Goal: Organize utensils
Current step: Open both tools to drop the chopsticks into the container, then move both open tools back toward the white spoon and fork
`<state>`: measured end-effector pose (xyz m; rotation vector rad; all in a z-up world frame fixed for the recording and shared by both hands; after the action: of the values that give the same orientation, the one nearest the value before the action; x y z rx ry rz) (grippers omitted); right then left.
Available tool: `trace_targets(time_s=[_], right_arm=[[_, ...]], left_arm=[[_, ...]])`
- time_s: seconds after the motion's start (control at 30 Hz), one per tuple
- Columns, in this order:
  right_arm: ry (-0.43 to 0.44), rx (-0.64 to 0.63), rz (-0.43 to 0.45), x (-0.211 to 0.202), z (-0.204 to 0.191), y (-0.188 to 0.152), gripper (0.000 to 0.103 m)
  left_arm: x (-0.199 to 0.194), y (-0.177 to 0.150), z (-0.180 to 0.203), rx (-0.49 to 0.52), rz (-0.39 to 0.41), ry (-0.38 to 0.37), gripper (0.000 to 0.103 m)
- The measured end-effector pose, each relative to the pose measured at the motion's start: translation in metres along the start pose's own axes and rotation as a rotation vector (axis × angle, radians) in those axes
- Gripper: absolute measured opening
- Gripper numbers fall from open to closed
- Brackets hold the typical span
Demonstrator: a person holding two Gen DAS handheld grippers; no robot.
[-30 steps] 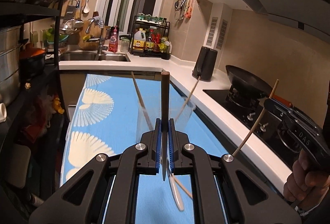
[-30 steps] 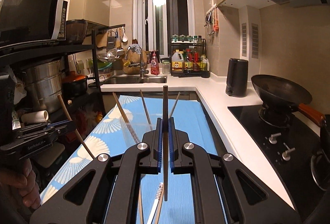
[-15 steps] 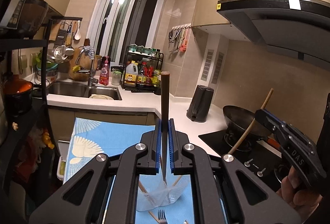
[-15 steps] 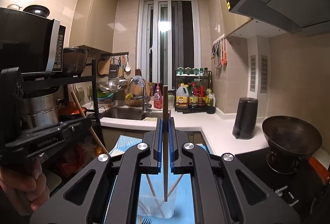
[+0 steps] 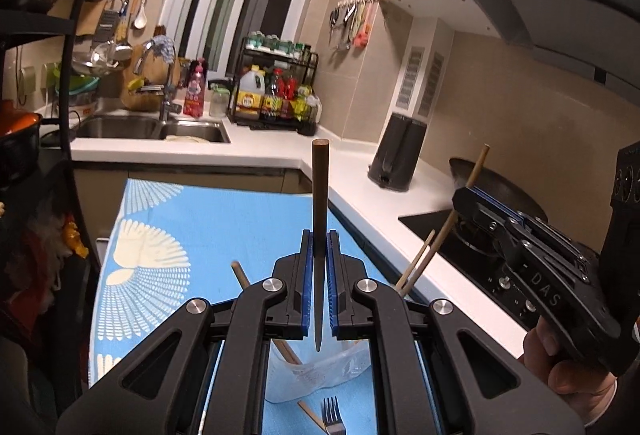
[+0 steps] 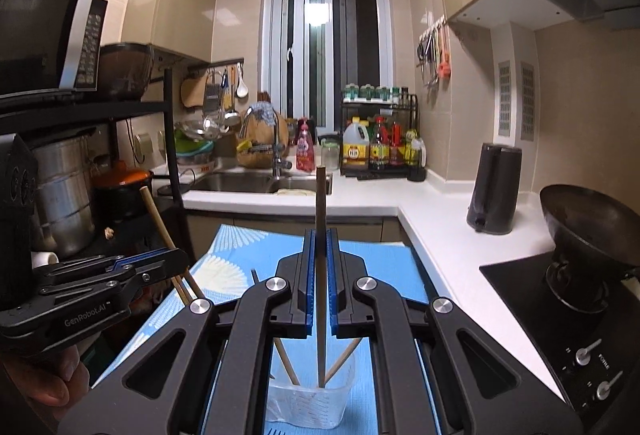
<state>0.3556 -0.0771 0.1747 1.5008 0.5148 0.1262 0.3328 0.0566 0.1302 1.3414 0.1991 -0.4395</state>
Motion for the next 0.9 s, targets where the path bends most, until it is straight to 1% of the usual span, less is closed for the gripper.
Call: trace_targets(time_s=[0.17,0.2,0.23,0.27,0.3,0.33,0.37,0.53,0.6,0.63,0.73,0.8,0.9], right_arm=[[0.004,-0.015,-0.082,0.014,-0.001,-0.020,0.006],[0.005,-0.020,-0.107,0.016,-0.001,-0.024,0.008],[0.004,-0.024,-0.125,0.018,0.000,-0.026,0.010],[-0.001,-0.029,-0.141,0.018,0.001,-0.028,0.014],[-0.008,-0.030,-0.147,0.018,0.002,-0.029,0.021],[-0.017,-0.029,-0.149,0.016,0.004,-0.028,0.024],[-0.024,-0.023,-0.148,0.012,0.006,-0.027,0.028],[-0.040,-0.012,-0.125,-0.010,0.013,-0.020,0.029],[-0.038,-0.014,-0.109,-0.024,0.012,-0.017,0.029],[-0.037,-0.016,-0.099,-0.033,0.011,-0.016,0.029],[-0.033,-0.006,-0.076,-0.057,0.011,-0.016,0.029],[-0.026,0.008,-0.064,-0.075,0.009,-0.019,0.029],[-0.025,0.023,-0.032,-0.102,0.008,-0.026,0.029]], left_arm=[[0.018,-0.016,0.005,0.002,-0.068,-0.006,0.007],[0.019,-0.018,0.005,0.000,-0.072,-0.004,0.009],[0.019,-0.019,0.006,-0.001,-0.069,-0.007,0.020],[0.018,-0.018,0.006,-0.003,-0.064,-0.006,0.029],[0.015,-0.016,0.005,-0.004,-0.050,-0.003,0.044],[0.012,-0.013,0.005,-0.004,-0.037,0.005,0.046],[0.009,-0.010,0.006,-0.001,-0.024,0.013,0.046],[-0.018,0.008,0.010,0.015,0.067,0.042,0.048],[-0.031,0.013,0.013,0.022,0.098,0.055,0.049],[-0.036,0.015,0.015,0.027,0.112,0.061,0.051],[-0.055,0.020,0.023,0.044,0.150,0.072,0.055],[-0.067,0.021,0.029,0.056,0.167,0.075,0.057],[-0.083,0.018,0.038,0.085,0.193,0.083,0.058]])
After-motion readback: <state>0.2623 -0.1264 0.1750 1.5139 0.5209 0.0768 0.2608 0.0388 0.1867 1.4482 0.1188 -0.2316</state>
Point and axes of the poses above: each gripper's, at about its wrist camera, not at the fingertips, and x roughly the way its jaws point, z to its right, y to its top, the point moved 6 cm from there along x, roughly the way its jaws point, and after that the axes turned 4 degrees about y, right-handed, at the moved point
